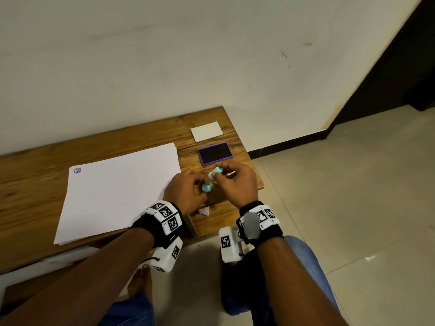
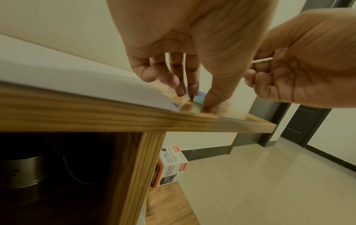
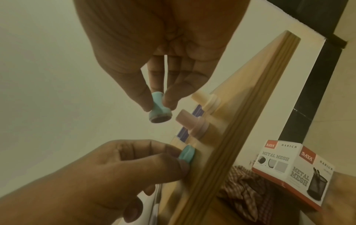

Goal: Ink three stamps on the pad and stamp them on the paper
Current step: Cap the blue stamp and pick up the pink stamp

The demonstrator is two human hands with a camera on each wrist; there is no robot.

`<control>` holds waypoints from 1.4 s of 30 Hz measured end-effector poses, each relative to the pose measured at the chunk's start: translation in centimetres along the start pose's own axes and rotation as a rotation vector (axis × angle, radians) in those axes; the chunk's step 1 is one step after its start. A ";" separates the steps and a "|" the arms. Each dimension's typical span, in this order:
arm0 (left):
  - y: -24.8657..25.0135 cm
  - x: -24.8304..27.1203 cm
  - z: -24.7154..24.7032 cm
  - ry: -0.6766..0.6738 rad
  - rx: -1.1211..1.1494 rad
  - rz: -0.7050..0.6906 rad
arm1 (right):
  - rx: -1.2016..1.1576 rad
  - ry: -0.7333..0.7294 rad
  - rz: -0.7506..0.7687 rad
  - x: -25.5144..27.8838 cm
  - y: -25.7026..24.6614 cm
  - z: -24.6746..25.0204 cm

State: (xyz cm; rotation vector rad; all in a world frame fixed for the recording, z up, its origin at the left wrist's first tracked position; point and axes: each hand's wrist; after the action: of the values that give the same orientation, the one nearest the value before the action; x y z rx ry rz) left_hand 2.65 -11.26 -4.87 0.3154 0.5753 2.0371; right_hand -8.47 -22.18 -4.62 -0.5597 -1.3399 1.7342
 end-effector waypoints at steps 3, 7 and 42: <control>0.2 0.1 0.1 0.005 0.001 0.031 | 0.009 0.004 0.012 0.0 0.0 0.0; 0.3 0.2 0.7 0.056 0.090 0.088 | 0.011 0.001 0.015 0.0 0.0 -0.2; -5.1 9.5 5.0 0.519 0.815 0.206 | -0.232 -0.315 0.093 4.7 -3.6 -8.8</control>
State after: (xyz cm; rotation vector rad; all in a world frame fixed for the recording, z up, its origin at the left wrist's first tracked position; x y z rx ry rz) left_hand 3.82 0.46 -3.27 0.3216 1.7624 1.9872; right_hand -2.97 -13.12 -3.44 -0.4967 -1.7771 1.8080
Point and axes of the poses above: each hand's wrist, its own x-axis away from the middle knuckle, its own z-axis out of the back of the hand, y = z × x, and after that the axes turned 9 degrees about -z, right-handed
